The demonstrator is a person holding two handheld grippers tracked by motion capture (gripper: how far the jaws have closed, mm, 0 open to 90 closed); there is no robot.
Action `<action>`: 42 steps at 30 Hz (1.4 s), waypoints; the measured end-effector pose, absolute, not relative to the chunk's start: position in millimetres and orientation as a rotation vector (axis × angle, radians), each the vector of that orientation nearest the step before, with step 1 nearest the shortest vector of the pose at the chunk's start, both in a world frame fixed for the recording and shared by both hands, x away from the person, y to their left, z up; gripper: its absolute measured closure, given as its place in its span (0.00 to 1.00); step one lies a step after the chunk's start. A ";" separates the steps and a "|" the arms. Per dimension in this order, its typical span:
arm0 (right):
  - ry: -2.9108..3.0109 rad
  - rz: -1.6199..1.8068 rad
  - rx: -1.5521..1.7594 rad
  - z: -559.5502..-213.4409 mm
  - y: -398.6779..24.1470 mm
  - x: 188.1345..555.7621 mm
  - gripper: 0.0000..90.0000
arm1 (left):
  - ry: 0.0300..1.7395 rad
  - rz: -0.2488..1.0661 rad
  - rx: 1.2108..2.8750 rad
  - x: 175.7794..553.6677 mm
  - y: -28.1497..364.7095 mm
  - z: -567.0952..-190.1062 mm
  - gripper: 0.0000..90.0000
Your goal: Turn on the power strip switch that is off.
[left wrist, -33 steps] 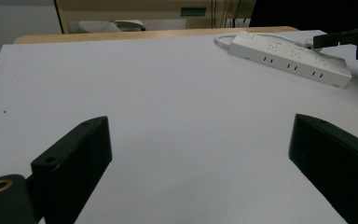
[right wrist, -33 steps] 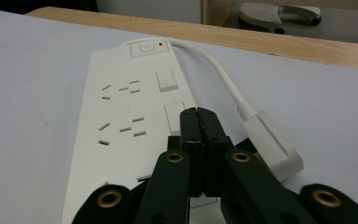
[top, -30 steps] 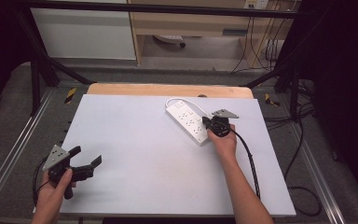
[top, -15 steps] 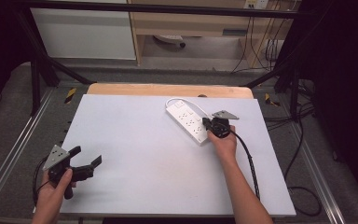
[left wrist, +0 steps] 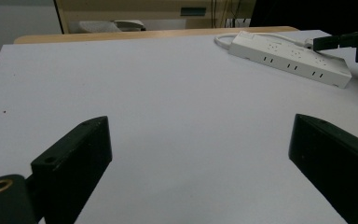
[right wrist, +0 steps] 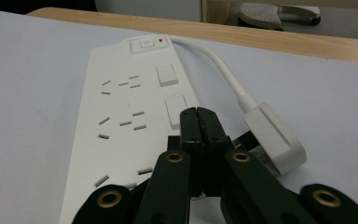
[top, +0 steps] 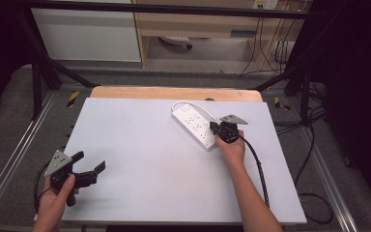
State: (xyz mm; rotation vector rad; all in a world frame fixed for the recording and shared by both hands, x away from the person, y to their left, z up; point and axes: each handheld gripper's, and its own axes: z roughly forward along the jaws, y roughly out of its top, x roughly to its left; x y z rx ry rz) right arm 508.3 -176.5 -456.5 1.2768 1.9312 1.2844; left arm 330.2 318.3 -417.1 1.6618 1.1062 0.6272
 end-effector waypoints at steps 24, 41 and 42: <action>1.932 1.279 1.270 -456.9 -176.2 508.7 1.00 | 1.105 0.630 1.665 330.0 317.9 -416.9 0.07; 1.948 1.273 1.294 -457.0 -175.7 509.9 1.00 | 1.105 0.628 1.665 330.1 317.9 -416.9 0.07; 1.948 1.273 1.293 -457.0 -175.8 510.0 1.00 | 1.105 0.628 1.664 330.1 317.9 -416.9 0.07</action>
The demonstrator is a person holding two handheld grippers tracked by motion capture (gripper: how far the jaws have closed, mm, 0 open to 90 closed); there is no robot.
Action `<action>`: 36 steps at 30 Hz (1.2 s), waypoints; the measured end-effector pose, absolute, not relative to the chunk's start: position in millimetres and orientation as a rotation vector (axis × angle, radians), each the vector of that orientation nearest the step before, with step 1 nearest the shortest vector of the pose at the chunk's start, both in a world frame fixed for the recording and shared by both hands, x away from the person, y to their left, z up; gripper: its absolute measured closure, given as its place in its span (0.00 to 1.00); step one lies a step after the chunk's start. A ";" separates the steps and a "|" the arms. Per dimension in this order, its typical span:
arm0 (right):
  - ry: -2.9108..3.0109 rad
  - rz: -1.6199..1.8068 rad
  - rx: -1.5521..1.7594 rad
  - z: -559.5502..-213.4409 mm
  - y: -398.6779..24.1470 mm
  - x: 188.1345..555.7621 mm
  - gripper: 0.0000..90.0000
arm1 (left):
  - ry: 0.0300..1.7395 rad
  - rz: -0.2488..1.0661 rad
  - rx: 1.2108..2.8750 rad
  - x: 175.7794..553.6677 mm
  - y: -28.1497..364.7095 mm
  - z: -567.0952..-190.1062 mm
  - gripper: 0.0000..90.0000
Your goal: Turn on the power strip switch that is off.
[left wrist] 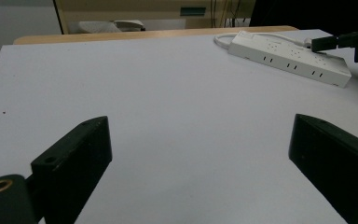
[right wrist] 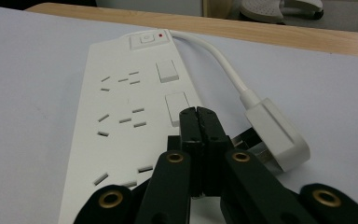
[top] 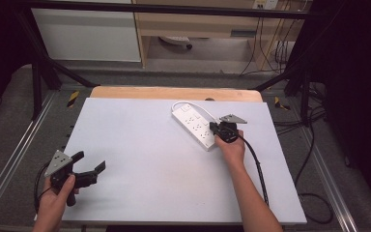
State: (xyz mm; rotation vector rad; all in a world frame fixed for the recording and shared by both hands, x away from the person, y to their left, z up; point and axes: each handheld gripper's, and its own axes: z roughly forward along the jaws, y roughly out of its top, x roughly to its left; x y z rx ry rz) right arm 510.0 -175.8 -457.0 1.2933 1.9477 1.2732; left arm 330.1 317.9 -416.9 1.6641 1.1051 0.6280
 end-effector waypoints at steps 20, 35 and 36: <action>1.948 1.268 1.299 -455.8 -176.1 512.0 1.00 | 1.103 0.631 1.665 330.0 318.7 -416.6 0.07; 1.942 1.281 1.293 -451.7 -175.2 512.6 0.99 | 1.102 0.631 1.666 330.0 318.6 -416.7 0.07; 1.940 1.283 1.293 -451.4 -175.1 512.6 0.99 | 1.102 0.633 1.667 329.9 318.7 -416.7 0.07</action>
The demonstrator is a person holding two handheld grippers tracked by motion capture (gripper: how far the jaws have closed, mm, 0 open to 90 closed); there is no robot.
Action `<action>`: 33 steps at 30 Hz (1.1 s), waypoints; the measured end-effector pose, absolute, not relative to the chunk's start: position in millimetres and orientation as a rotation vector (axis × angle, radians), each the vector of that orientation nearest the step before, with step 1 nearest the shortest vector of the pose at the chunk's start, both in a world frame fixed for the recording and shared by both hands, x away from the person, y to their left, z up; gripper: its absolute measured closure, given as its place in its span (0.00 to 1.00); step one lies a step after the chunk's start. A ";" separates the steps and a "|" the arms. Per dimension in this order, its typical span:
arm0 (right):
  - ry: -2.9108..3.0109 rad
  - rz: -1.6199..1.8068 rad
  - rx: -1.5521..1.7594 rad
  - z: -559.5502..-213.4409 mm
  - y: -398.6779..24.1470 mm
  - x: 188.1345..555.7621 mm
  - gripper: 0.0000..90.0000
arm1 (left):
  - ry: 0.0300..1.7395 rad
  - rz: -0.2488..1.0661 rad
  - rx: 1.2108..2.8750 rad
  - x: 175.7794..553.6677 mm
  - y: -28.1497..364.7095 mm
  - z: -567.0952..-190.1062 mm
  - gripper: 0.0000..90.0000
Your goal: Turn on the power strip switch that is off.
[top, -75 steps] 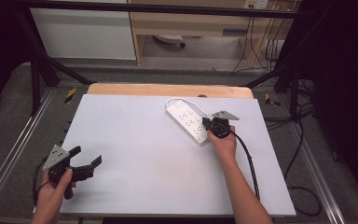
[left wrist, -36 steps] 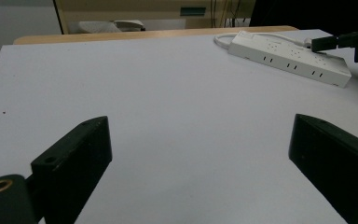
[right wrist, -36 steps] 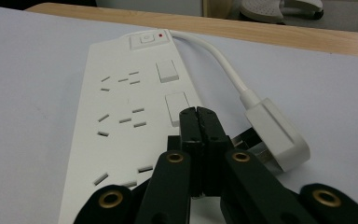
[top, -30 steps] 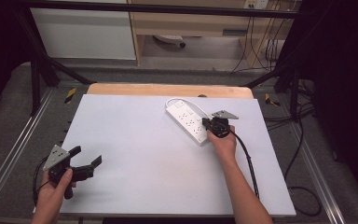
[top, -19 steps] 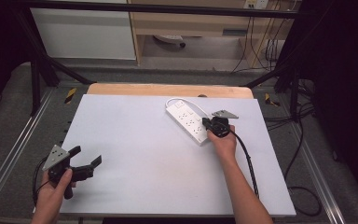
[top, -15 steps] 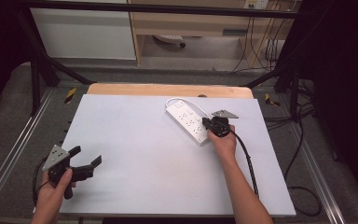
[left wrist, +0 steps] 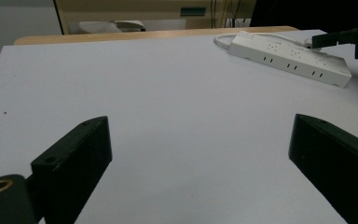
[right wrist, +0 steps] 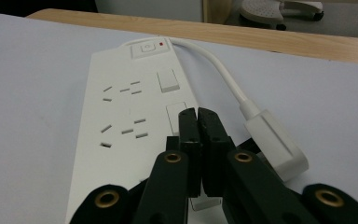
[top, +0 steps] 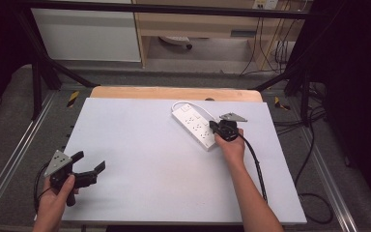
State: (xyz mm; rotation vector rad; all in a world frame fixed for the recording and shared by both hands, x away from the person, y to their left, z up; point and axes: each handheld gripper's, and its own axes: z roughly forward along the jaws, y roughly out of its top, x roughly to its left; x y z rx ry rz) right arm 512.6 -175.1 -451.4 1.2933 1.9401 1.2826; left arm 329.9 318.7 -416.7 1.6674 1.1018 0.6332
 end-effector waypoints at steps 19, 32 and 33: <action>1.931 1.317 1.282 -441.9 -175.6 510.3 0.94 | 1.103 0.630 1.667 329.9 318.2 -416.8 0.07; 1.908 1.353 1.267 -429.3 -179.6 506.3 0.94 | 1.103 0.631 1.670 329.9 317.9 -416.9 0.07; 1.906 1.354 1.263 -428.1 -180.3 505.9 0.94 | 1.103 0.632 1.670 329.9 317.9 -416.9 0.07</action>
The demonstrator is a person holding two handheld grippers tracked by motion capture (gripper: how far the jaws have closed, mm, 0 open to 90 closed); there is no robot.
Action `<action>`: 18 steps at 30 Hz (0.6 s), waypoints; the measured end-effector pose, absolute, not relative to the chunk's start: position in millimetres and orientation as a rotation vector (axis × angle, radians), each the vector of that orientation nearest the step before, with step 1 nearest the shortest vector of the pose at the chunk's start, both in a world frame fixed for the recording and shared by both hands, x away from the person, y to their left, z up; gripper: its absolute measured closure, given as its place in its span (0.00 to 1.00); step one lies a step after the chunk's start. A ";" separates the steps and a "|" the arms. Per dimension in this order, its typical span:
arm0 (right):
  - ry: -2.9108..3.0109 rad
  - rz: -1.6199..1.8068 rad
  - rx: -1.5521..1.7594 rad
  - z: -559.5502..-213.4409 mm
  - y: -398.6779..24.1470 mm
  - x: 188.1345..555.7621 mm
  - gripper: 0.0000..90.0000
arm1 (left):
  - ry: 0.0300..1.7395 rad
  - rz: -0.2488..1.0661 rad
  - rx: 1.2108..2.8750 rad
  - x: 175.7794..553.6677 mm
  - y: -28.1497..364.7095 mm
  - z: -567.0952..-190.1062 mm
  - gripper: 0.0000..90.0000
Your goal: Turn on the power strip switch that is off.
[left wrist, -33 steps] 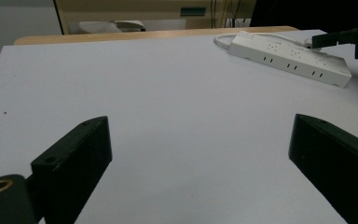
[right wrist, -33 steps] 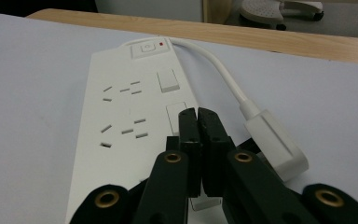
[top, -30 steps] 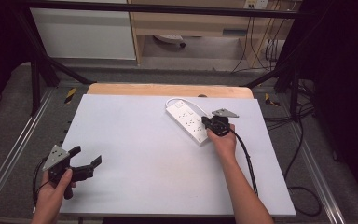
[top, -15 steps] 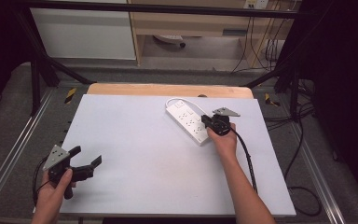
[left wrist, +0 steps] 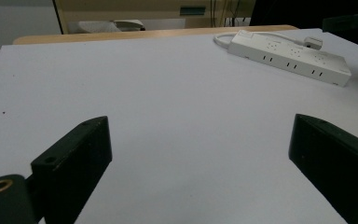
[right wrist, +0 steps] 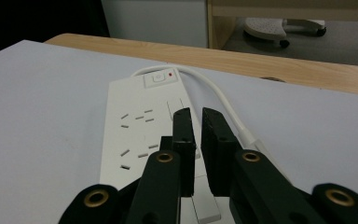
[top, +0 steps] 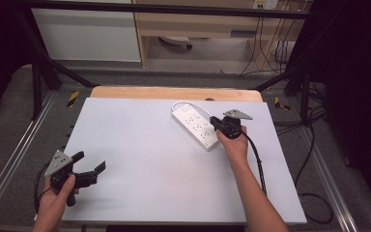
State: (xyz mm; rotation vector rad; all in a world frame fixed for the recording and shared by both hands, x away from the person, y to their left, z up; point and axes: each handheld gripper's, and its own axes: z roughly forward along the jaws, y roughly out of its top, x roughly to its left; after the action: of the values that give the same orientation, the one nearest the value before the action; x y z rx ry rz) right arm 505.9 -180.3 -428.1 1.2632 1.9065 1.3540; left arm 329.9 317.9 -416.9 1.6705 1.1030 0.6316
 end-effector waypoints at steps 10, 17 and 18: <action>1.885 1.386 1.248 -416.0 -186.0 500.8 0.90 | 1.101 0.628 1.674 330.0 317.1 -417.2 0.07; 1.877 1.399 1.246 -410.3 -191.1 498.1 0.86 | 1.103 0.629 1.673 330.0 317.1 -417.3 0.07; 1.874 1.401 1.246 -409.4 -191.8 497.7 0.85 | 1.103 0.627 1.673 330.0 317.0 -417.4 0.07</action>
State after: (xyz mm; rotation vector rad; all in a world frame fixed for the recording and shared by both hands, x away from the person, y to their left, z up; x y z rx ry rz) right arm 497.7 -191.8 -409.4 1.2455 1.8745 1.4013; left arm 330.0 317.0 -417.4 1.6727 1.1026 0.6273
